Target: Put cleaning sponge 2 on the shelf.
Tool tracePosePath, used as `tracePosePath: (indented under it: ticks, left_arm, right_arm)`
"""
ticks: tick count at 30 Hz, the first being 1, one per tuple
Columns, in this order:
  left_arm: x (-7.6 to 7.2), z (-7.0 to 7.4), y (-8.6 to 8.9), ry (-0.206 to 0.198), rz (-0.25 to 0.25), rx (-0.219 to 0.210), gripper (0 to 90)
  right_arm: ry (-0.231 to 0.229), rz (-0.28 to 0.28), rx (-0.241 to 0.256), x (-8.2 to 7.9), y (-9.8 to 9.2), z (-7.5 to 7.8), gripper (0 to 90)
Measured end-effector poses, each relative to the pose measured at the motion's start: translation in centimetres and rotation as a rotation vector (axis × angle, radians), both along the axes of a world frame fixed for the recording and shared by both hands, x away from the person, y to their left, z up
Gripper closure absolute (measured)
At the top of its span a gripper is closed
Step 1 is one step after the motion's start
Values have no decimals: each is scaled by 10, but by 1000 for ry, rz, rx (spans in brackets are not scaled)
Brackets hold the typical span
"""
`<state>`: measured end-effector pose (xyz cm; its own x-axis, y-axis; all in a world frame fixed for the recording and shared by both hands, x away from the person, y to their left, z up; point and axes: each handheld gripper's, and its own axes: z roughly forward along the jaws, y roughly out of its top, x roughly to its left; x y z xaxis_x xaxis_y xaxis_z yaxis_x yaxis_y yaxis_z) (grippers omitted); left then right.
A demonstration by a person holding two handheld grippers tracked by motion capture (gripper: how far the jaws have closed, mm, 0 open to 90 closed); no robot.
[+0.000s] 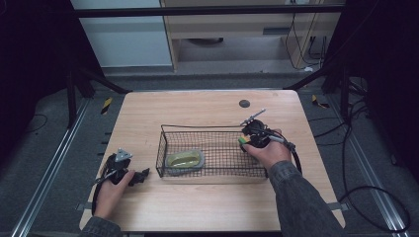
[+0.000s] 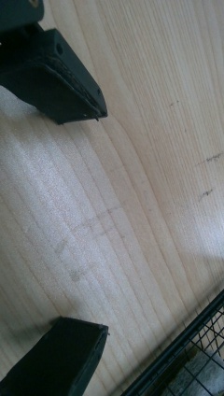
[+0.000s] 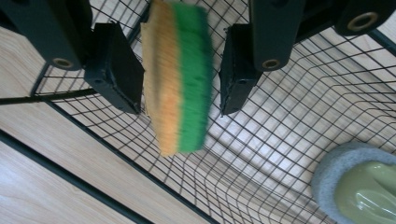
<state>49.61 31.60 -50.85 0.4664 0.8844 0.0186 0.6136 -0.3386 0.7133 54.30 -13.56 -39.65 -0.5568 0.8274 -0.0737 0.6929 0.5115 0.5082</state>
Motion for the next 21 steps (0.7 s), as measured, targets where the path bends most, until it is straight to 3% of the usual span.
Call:
tracePosePath:
  ticks: [21]
  left_arm:
    - [0,0,0,3,-2,2,0]
  right_arm:
    - [19,38,13,-7,16,-3,373]
